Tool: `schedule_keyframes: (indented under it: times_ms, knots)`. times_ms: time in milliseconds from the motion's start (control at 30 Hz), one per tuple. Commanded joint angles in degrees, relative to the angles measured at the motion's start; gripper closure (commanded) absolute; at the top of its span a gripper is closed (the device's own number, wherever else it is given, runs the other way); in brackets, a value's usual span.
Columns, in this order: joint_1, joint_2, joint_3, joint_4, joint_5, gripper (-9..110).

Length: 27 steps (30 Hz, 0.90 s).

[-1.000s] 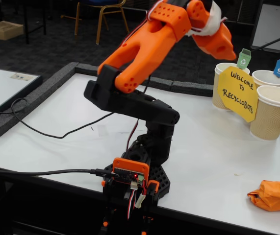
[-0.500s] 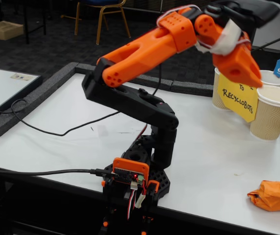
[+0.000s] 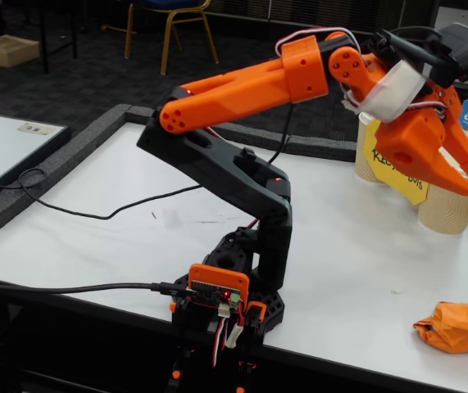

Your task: Sort rubbish by color.

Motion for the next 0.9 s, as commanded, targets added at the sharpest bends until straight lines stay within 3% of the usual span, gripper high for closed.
schedule_keyframes:
  times_ms: [0,400,567,867]
  knots:
    - [5.4,2.1,-0.4,-2.5,4.7,101]
    - [9.2,-1.0,3.4,-5.7,5.2,101]
    - [8.8,-5.0,2.2,-3.0,-8.0,101]
    - [9.3,-13.1,2.6,-13.0,-28.4,101]
